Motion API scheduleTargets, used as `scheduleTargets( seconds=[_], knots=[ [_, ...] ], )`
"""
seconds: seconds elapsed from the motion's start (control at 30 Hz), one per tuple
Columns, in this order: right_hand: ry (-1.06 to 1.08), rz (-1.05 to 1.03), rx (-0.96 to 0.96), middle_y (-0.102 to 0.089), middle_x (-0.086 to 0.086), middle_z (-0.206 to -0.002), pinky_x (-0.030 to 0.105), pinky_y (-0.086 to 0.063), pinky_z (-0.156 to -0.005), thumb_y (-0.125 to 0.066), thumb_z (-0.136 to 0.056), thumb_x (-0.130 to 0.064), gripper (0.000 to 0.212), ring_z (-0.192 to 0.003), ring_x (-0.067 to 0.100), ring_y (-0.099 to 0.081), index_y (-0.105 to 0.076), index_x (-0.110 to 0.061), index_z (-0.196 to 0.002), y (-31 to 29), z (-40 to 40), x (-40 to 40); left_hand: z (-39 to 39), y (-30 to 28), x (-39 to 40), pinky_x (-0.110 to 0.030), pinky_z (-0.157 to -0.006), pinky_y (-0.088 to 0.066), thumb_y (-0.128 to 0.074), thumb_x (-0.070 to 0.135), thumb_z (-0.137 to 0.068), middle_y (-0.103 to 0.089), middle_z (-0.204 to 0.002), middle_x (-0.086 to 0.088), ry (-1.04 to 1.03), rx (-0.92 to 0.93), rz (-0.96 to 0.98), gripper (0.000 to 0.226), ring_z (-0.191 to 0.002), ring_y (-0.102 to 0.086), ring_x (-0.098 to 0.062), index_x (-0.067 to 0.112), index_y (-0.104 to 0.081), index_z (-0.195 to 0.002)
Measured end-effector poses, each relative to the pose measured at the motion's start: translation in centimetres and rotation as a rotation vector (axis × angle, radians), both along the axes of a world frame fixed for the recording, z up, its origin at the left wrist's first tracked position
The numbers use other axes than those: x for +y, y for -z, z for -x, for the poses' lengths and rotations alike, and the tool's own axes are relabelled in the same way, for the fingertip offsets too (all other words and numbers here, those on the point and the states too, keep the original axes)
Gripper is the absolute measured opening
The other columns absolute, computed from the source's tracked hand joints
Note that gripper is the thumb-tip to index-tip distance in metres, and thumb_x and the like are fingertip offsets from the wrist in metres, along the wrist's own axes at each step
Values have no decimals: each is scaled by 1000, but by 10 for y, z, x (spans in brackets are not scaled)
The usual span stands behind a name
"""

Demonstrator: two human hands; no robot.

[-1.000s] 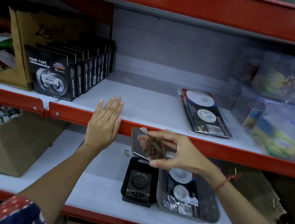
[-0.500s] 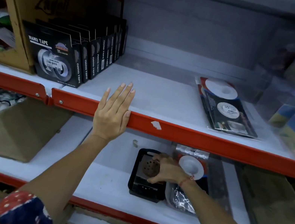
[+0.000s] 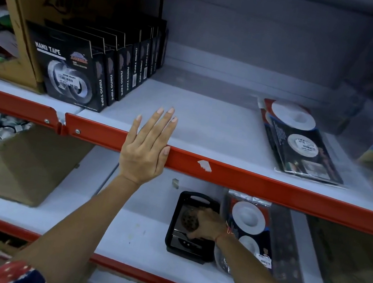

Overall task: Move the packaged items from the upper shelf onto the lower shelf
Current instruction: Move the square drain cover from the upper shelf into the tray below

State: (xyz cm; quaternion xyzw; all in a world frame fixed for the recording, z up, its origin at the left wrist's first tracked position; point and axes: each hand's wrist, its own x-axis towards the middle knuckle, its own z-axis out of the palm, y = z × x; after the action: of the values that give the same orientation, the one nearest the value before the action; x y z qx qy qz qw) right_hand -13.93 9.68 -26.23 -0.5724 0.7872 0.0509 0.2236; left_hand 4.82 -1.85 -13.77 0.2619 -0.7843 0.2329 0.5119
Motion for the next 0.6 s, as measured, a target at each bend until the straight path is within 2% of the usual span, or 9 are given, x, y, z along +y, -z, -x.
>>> scheduleTargets(
  seconds=[0.13, 0.2, 0.3, 0.4, 0.5, 0.6],
  knots=[
    [-42, 79, 50, -51, 16, -134, 34, -45, -95, -66, -81, -36, 59, -120, 32, -51, -51, -8, -131, -7, -5, 11, -1, -1, 4, -45, -117, -23, -24, 25, -97, -47, -144, -10, 14, -34, -34, 50, -137, -41, -24, 7, -46, -138],
    [-86, 148, 53, -52, 15, -135, 36, -48, -95, -60, -85, -34, 50, -119, 31, -52, -51, -16, -131, -19, -10, 20, -3, -3, 7, -44, -118, -21, -24, 25, -97, -47, -145, -10, 40, -32, -44, 49, -137, -40, -23, 7, -46, -138],
    [-119, 344, 46, -59, 1, -134, 35, -53, -90, -58, -85, -39, 41, -111, 21, -62, -60, -24, -124, -49, -17, 40, -7, -8, 12, -42, -119, -18, -28, 23, -98, -48, -143, -9, 96, -39, -122, 45, -137, -39, -23, 9, -49, -135],
    [-91, 583, -29, -67, -6, -123, 29, -51, -93, -60, -86, -38, 36, -104, 9, -64, -65, -24, -118, -92, -25, 70, -9, -13, 26, -43, -119, -21, -31, 22, -99, -58, -135, -5, 131, 2, -243, 41, -134, -45, -18, 10, -58, -127],
    [-44, 816, -155, -74, -7, -108, 17, -52, -87, -64, -86, -31, 26, -89, -3, -65, -71, -21, -109, -140, -28, 96, -4, -24, 39, -41, -118, -25, -31, 26, -99, -69, -120, -4, 105, 62, -425, 42, -122, -57, -17, 10, -65, -117],
    [42, 1016, -306, -76, -8, -93, 15, -55, -80, -67, -85, -24, 17, -84, -1, -70, -75, -19, -100, -186, -22, 114, 9, -44, 55, -39, -106, -42, -33, 33, -99, -72, -111, -6, 206, 60, -617, 43, -104, -66, -23, 10, -66, -114]
  ],
)
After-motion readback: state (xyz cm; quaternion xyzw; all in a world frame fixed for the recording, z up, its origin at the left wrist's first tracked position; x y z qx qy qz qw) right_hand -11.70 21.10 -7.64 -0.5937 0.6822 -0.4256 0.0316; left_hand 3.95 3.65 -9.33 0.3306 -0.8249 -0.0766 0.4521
